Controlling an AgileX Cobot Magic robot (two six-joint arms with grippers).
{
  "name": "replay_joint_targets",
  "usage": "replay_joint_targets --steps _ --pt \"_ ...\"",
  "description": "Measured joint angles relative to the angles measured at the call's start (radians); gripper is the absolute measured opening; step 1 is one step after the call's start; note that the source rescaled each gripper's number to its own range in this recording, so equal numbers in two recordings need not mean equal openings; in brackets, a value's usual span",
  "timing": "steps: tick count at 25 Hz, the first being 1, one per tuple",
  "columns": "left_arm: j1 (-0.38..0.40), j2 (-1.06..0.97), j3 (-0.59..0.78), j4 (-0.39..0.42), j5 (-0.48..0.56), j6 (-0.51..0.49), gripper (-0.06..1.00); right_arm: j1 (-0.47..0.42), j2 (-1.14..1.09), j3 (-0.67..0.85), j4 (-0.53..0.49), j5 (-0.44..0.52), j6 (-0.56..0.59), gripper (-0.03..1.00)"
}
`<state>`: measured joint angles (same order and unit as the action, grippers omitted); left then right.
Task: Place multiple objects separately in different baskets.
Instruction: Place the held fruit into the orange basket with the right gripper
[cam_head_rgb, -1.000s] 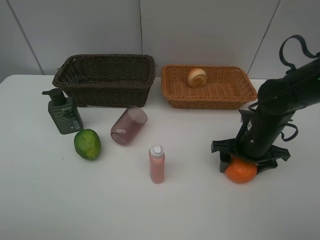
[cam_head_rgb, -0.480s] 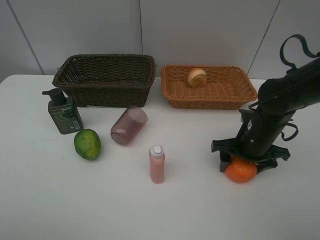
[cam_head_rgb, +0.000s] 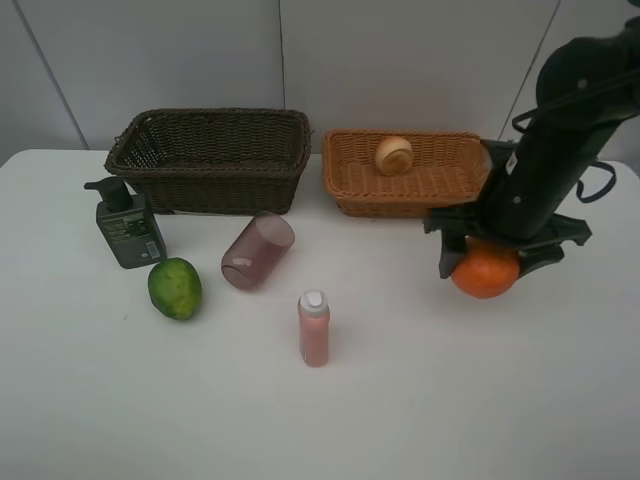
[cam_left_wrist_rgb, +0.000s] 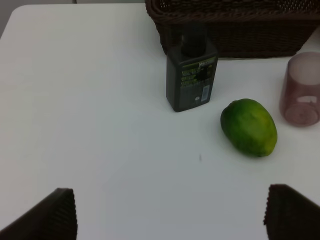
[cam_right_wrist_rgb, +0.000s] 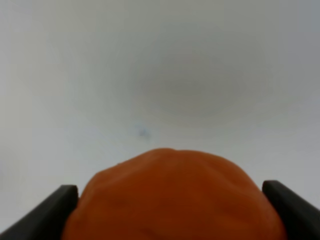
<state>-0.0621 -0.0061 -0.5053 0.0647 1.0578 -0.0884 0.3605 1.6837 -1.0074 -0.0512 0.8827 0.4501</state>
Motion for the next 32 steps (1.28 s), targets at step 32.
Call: replay_joint_targets --steps 32 --pt "0.000 0.000 0.000 0.000 0.000 0.000 0.94 -0.105 0.425 -0.577 -0.216 -0.322 -0.102 0.66"
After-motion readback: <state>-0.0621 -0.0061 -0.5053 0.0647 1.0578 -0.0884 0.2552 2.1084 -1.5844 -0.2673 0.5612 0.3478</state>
